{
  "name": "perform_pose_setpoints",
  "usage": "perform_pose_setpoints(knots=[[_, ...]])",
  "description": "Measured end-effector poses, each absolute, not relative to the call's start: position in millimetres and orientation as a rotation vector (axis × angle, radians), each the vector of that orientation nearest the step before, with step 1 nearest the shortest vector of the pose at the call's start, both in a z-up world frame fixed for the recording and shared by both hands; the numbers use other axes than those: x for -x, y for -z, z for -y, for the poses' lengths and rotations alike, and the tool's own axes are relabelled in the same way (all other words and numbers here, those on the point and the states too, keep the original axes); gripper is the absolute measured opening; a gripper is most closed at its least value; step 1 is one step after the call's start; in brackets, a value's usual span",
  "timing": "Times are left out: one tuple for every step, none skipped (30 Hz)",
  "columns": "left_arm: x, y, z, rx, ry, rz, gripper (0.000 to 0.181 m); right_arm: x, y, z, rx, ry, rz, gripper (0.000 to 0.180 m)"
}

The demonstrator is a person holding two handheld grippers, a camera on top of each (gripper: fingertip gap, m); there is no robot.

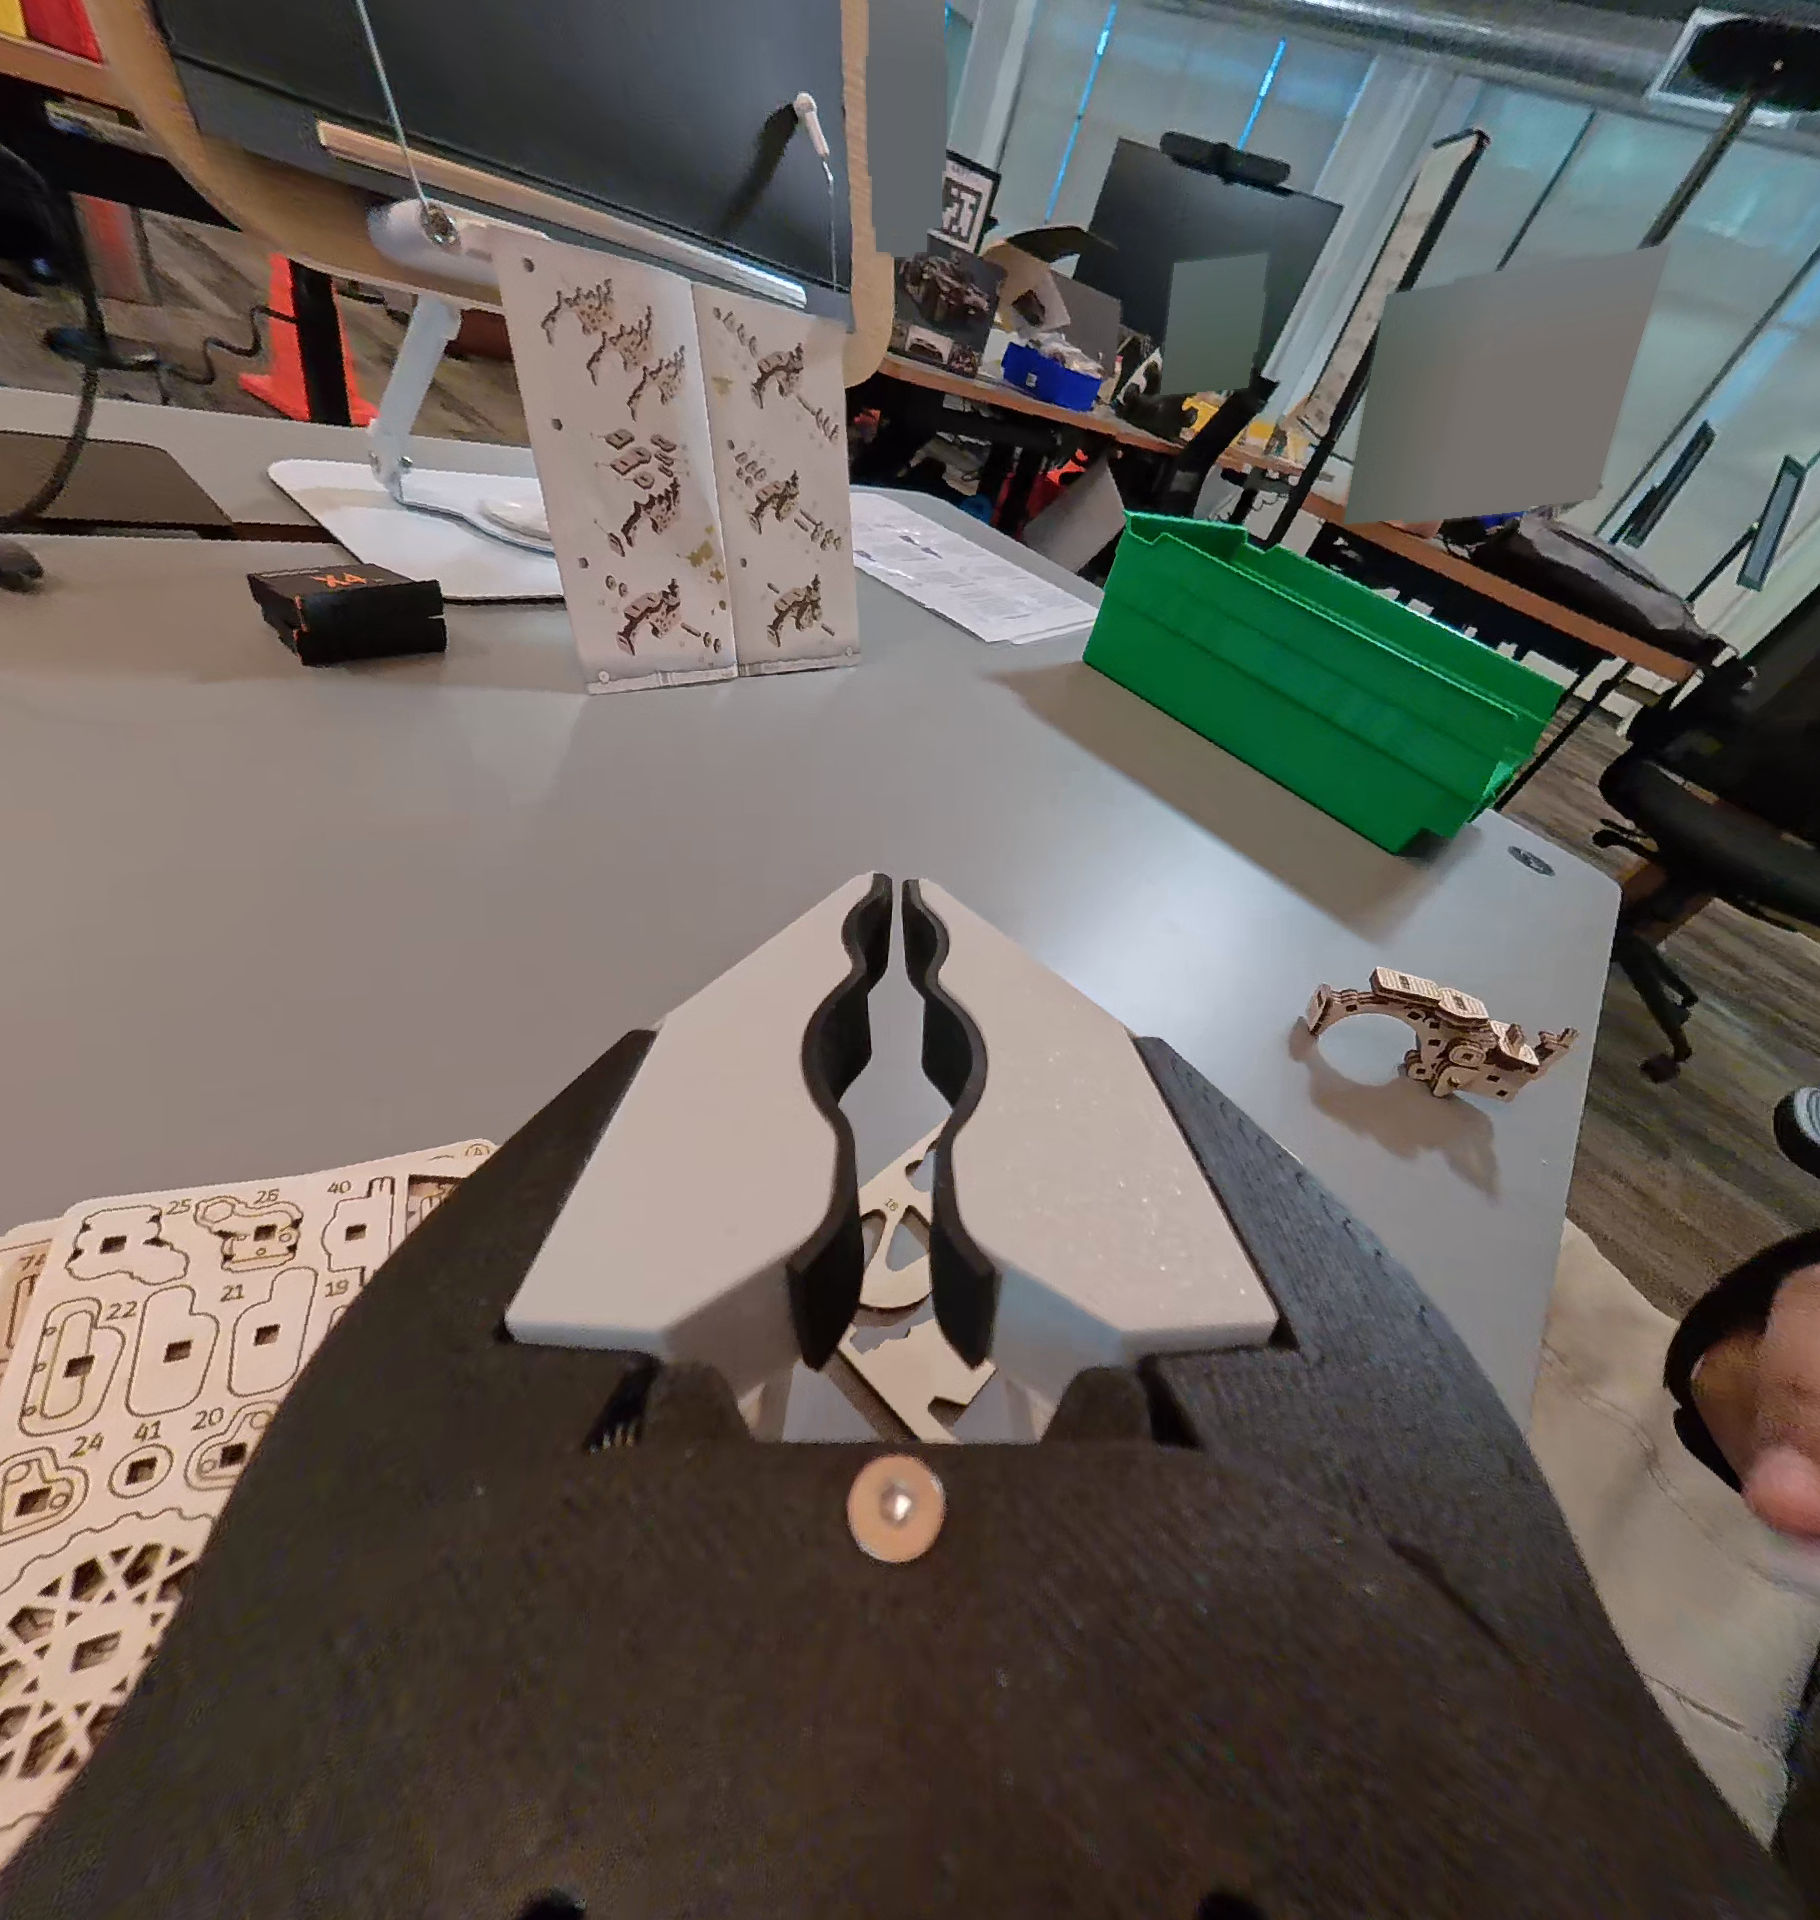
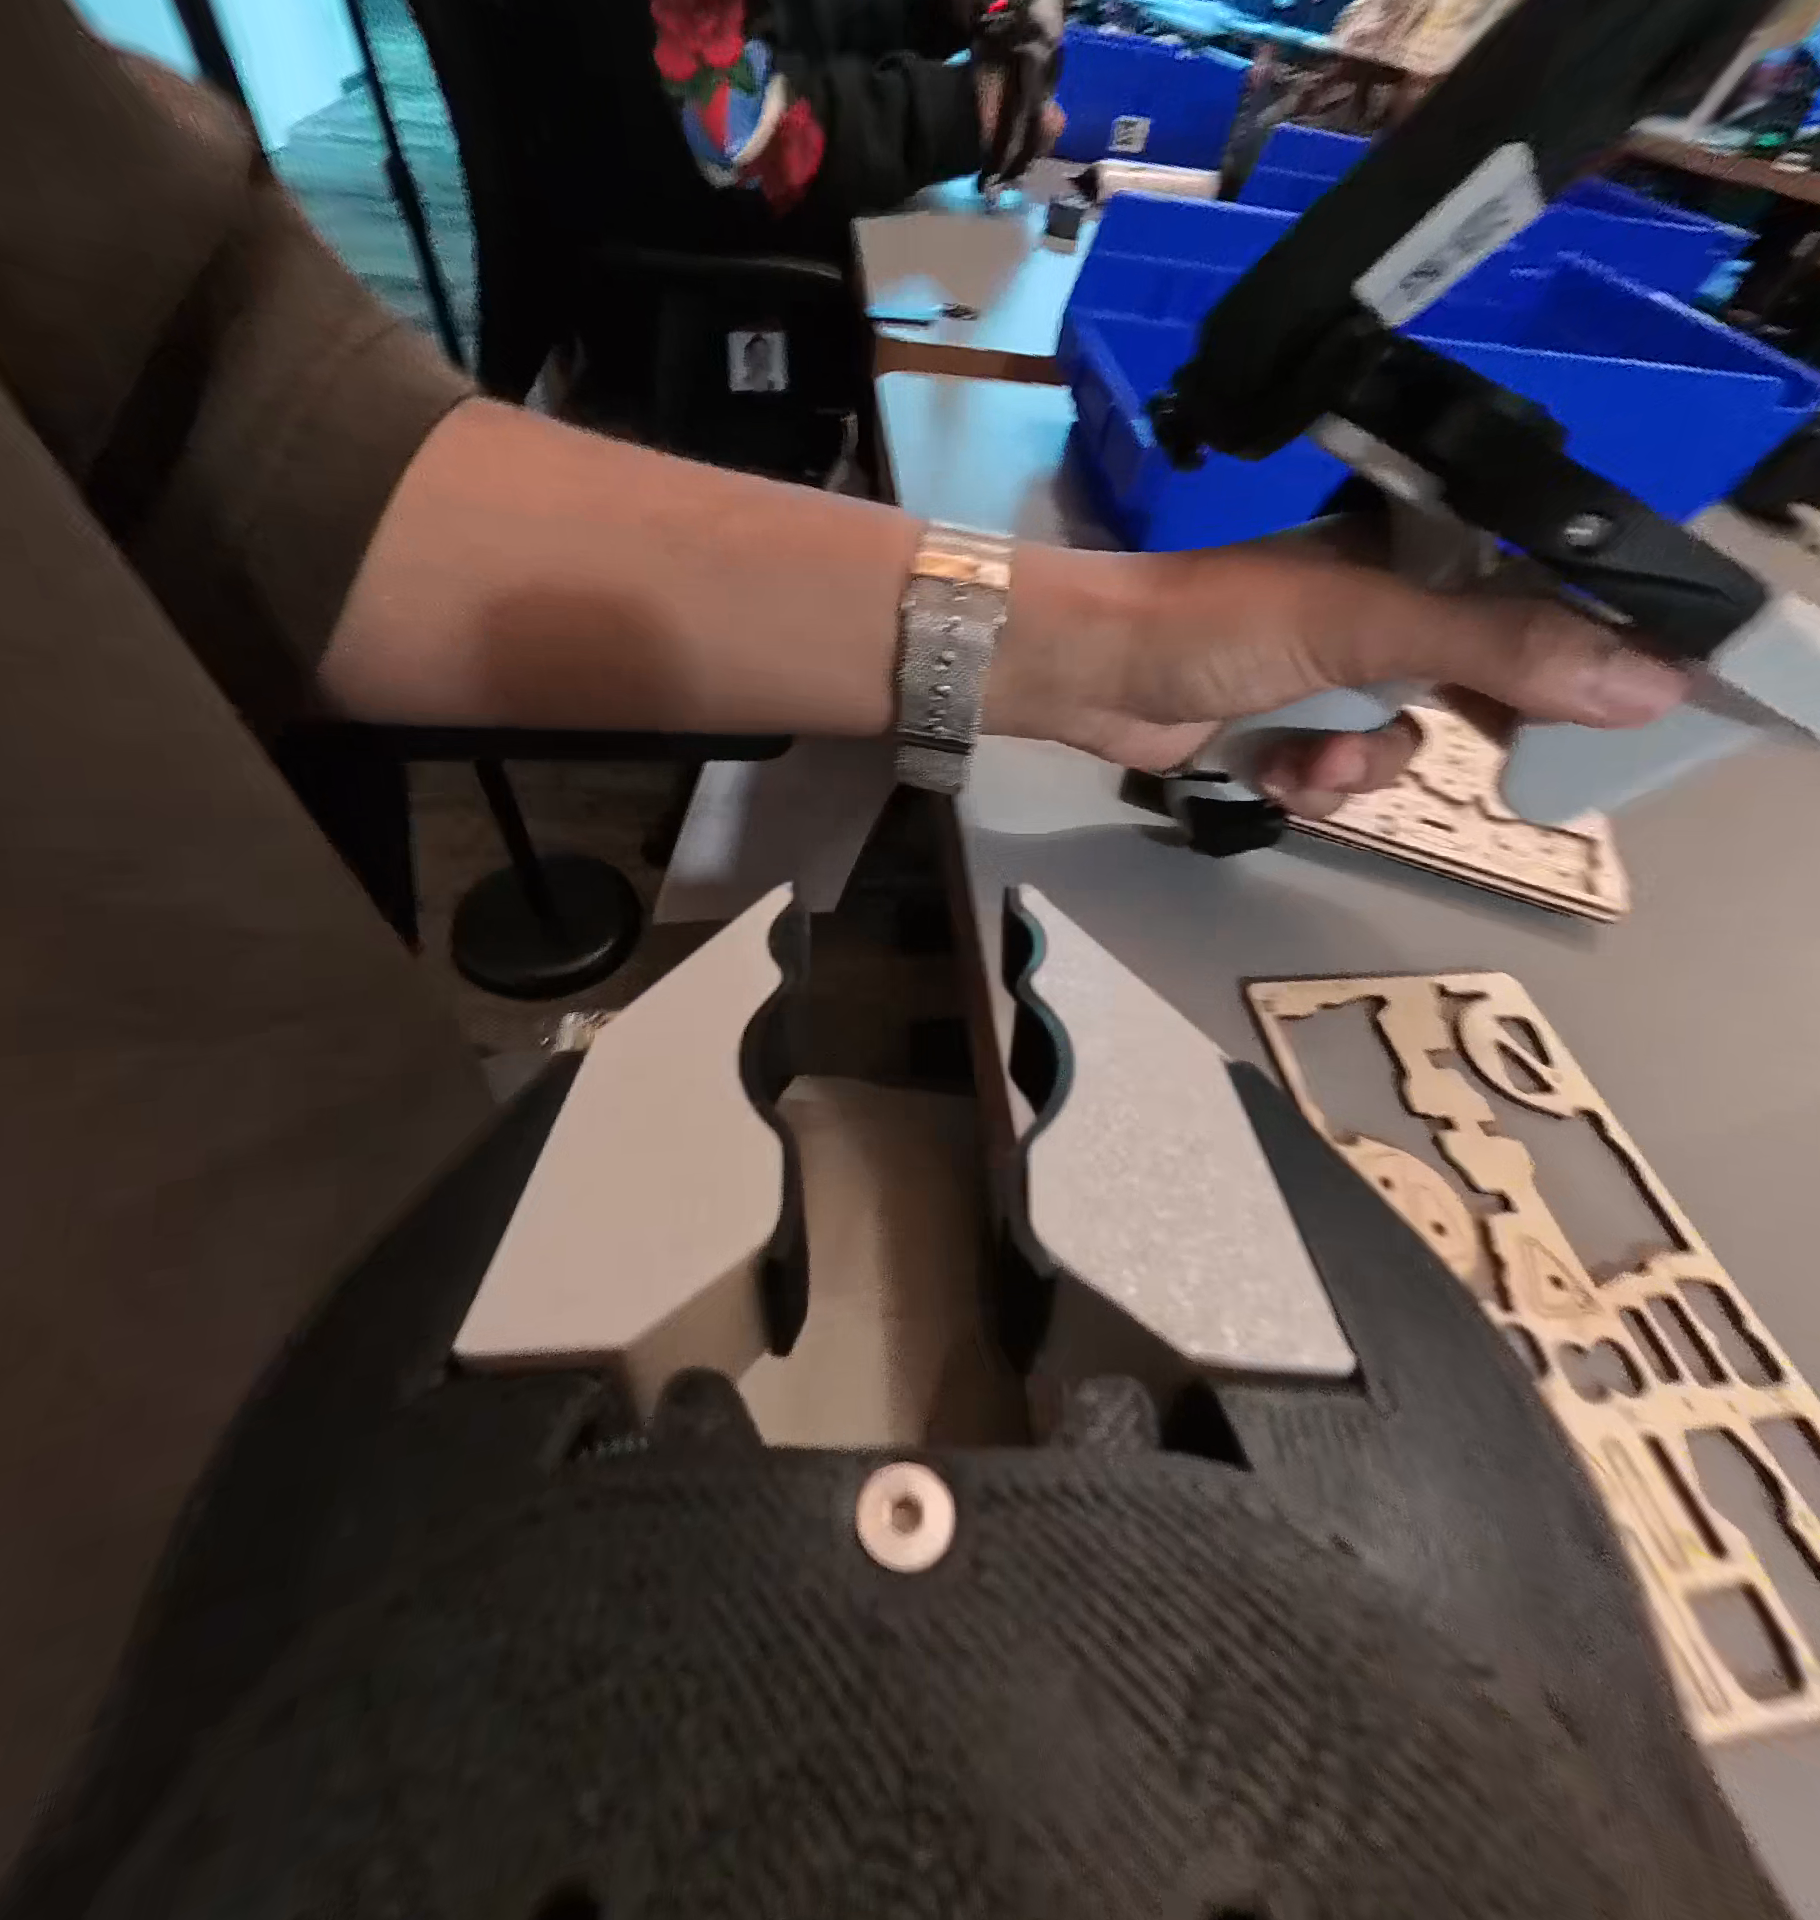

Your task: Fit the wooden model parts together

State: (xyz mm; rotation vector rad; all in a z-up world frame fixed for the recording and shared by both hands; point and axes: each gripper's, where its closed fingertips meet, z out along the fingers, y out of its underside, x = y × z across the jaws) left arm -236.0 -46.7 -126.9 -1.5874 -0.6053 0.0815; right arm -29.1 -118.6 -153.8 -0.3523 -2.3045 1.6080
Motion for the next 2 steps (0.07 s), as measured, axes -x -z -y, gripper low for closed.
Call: perform_pose_setpoints(knots=[[236.7, 127.3, 48.1, 1.586, -0.079, 0.611, 0.000, 35.6, 150.7, 114.2, 0.391, -1.612, 2.272, 0.039], [237.3, 128.2, 49.3, 1.586, -0.074, 0.617, 0.000, 41.9, 147.2, 109.4, 0.427, -1.617, 2.237, 0.040]])
